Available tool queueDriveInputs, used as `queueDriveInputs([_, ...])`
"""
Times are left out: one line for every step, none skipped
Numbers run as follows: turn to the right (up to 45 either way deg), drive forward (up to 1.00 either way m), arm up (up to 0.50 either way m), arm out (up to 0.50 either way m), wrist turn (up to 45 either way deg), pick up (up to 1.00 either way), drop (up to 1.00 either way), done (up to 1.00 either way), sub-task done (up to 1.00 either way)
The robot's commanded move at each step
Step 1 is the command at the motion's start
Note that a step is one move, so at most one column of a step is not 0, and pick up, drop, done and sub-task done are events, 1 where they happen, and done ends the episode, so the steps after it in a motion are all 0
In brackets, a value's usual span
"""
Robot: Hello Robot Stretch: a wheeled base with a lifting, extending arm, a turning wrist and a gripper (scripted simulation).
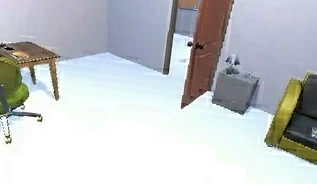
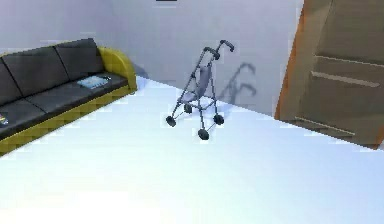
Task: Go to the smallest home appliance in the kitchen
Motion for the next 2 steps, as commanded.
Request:
queueDriveInputs([0.0, 1.0, 0.0, 0.0, 0.0, 0.0, 0.0, 0.0, 0.0])
queueDriveInputs([-3.0, 0.0, 0.0, 0.0, 0.0, 0.0, 0.0, 0.0, 0.0])
